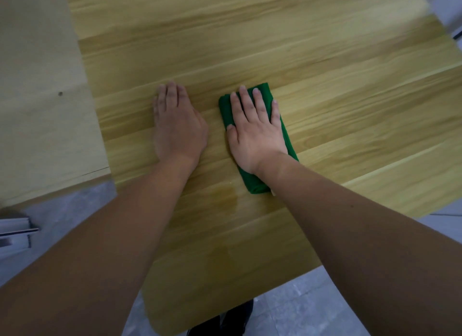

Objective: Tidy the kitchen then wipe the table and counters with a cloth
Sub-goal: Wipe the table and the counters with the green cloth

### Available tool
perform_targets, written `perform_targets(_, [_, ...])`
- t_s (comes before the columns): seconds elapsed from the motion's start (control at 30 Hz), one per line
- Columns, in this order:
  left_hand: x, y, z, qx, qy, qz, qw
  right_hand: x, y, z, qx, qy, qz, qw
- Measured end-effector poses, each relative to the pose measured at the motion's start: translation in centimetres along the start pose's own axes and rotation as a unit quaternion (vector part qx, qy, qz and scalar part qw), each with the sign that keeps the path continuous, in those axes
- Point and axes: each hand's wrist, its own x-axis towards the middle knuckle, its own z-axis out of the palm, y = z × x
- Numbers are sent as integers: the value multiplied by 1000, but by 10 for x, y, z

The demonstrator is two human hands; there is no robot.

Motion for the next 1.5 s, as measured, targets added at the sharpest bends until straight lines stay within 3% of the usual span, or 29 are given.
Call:
perform_targets(0.3, [4,-6,-6,-36,-8,9,999,37,-3,-7,-12,-2,-11,1000])
perform_targets(0.43, [10,-21,-19,-58,-22,62,996,38,-3,-7,-15,-4,-9,1000])
perform_targets(0.53, [24,-52,-33,-2,-34,95,995,38,-2,-7,-15,-2,-7,1000])
perform_targets(0.7, [24,-87,-35,50,-52,45,996,37,-3,-7,-21,1,-9,1000])
perform_targets(1.5, [25,-88,-33,39,-35,39,998,62,-54,-6,-22,0,-16,1000])
